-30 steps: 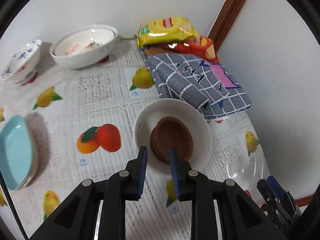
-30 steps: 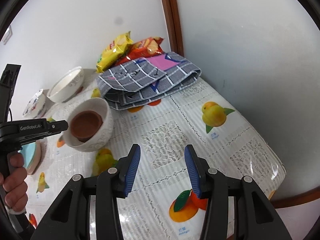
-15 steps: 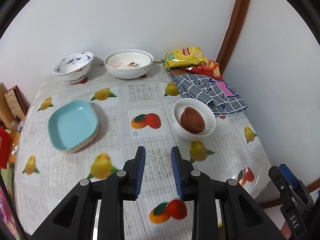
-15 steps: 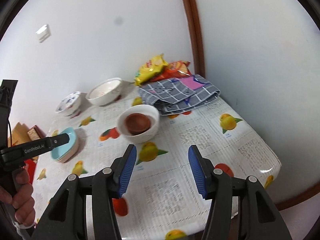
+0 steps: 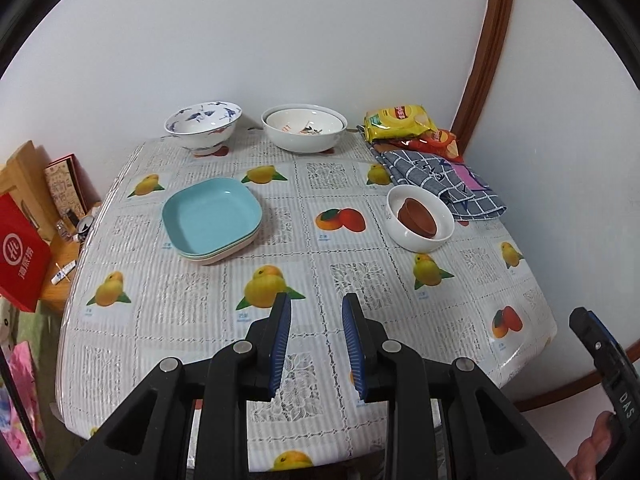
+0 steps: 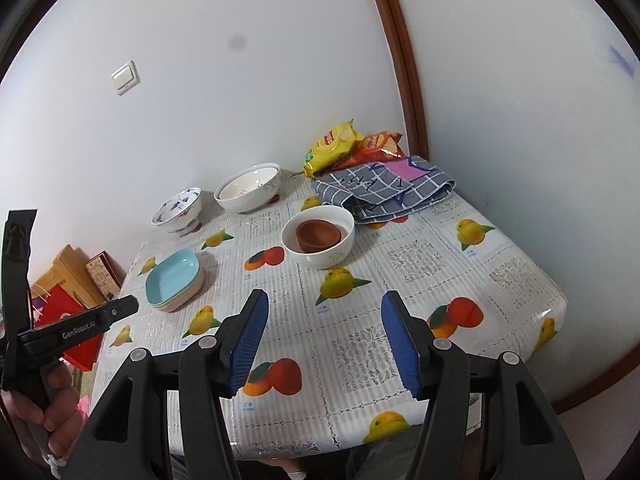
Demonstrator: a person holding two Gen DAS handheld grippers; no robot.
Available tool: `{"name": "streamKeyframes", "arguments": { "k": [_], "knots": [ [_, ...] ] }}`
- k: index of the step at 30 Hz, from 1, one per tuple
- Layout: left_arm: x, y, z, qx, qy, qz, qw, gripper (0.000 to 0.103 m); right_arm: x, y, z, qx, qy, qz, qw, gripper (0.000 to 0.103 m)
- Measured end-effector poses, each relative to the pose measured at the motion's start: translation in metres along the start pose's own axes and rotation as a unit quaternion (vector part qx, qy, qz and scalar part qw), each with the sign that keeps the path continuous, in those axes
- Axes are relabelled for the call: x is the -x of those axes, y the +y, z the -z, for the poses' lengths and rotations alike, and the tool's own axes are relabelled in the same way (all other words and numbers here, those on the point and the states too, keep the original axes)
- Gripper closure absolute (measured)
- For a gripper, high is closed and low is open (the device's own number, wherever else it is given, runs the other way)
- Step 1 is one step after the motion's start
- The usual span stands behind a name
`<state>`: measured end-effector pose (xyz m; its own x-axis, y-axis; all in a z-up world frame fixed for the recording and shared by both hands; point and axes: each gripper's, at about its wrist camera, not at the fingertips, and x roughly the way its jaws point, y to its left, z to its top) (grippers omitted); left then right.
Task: Organize plates and bowls
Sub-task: 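Withdraw both open grippers back from the white bowl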
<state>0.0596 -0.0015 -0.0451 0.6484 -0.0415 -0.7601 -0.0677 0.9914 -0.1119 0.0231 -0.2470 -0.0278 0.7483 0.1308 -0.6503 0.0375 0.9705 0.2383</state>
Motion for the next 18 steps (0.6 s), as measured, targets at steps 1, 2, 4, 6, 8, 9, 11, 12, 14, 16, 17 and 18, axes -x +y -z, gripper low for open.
{"name": "streamKeyframes", "arguments": {
  "k": [1,2,4,6,8,9,11,12,14,16,17,18],
  "knots": [
    [0.001,0.002,0.001,0.004,0.000,0.003,1.0000,0.078,0.002,0.001,-0.001,0.001,-0.001,0.000,1.000,0.045],
    [0.002,0.003,0.001,0.007,0.001,0.005,1.0000,0.078,0.004,0.001,-0.002,0.001,-0.002,0.001,1.000,0.044],
    [0.004,0.004,0.002,0.007,0.000,0.008,0.9999,0.078,0.007,0.002,-0.004,0.002,-0.004,0.004,1.000,0.044],
    [0.004,0.003,0.003,0.005,-0.001,0.011,0.9999,0.078,0.008,0.003,-0.005,0.003,-0.005,0.006,1.000,0.044],
    [0.004,0.004,0.003,0.001,-0.001,0.014,0.9999,0.078,0.009,0.005,-0.005,0.004,-0.006,0.005,1.000,0.044],
    [0.004,0.005,0.003,0.001,-0.002,0.014,0.9999,0.078,0.008,0.006,-0.005,0.005,-0.006,0.005,1.000,0.044],
    [0.003,0.007,0.003,0.003,-0.001,0.015,0.9999,0.078,0.006,0.009,-0.006,0.009,-0.004,0.005,1.000,0.044],
    [0.002,0.008,0.003,0.006,-0.001,0.017,0.9998,0.078,0.005,0.011,-0.006,0.011,-0.002,0.005,1.000,0.044],
    [0.001,0.012,0.002,0.013,0.001,0.020,0.9997,0.078,0.001,0.017,-0.007,0.023,0.004,0.006,1.000,0.044],
    [-0.001,0.015,0.002,0.017,0.002,0.020,0.9997,0.078,-0.001,0.022,-0.007,0.034,0.004,0.005,0.999,0.043],
    [-0.002,0.017,0.002,0.019,0.002,0.019,0.9996,0.078,-0.002,0.024,-0.007,0.037,0.004,0.005,0.999,0.042],
    [-0.004,0.018,0.002,0.021,0.005,0.017,0.9996,0.078,-0.004,0.025,-0.007,0.038,0.005,0.003,0.999,0.041]
  ]
}}
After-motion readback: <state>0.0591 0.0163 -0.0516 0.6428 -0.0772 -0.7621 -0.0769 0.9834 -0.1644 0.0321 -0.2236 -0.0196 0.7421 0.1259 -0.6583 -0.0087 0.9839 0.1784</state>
